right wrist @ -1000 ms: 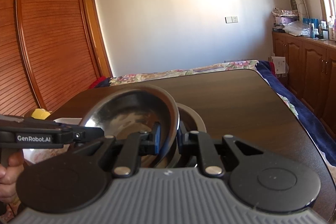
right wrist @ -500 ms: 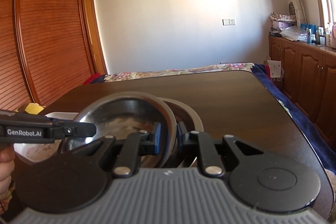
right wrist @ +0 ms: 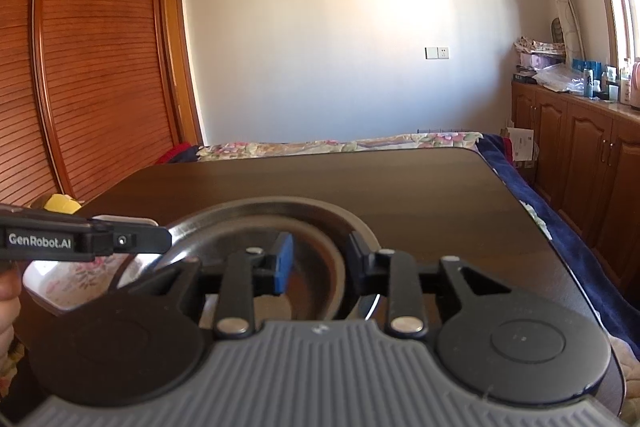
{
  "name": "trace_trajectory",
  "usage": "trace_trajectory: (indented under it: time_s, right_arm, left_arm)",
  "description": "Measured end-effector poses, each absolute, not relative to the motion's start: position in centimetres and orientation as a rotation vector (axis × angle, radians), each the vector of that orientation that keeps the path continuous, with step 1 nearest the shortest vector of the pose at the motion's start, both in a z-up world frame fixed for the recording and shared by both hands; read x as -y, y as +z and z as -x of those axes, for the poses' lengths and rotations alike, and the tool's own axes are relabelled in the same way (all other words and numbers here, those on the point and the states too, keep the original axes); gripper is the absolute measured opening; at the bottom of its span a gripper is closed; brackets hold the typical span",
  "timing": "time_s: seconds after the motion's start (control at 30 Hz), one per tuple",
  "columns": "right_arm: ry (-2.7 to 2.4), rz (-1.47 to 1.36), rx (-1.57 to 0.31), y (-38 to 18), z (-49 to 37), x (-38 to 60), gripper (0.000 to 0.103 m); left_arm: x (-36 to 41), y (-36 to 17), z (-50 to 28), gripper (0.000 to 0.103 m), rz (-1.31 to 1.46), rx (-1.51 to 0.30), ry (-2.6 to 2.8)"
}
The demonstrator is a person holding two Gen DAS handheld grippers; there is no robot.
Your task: Organize plates and bowls
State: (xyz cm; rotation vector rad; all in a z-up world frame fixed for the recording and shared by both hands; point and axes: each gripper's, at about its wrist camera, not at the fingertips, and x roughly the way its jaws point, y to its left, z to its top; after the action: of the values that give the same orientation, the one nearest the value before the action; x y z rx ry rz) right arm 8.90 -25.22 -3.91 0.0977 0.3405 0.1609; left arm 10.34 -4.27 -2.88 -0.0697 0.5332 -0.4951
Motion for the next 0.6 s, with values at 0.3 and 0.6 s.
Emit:
trace_trajectory:
  time_s: [0.3,0.6]
  right_arm:
    - [0.141,-0.053,-0.289,-1.7,-8.2,26.3,0.032]
    - [0.127,0.074,-0.264,1.5,-7.4,28.3,0.051]
  left_arm:
    - [4.5,-2.3,-9.8,0.036,0.053,-0.480,-0.461]
    - [4.9,-2.8,-9.4,0.081,0.022,-0.433,-0.405]
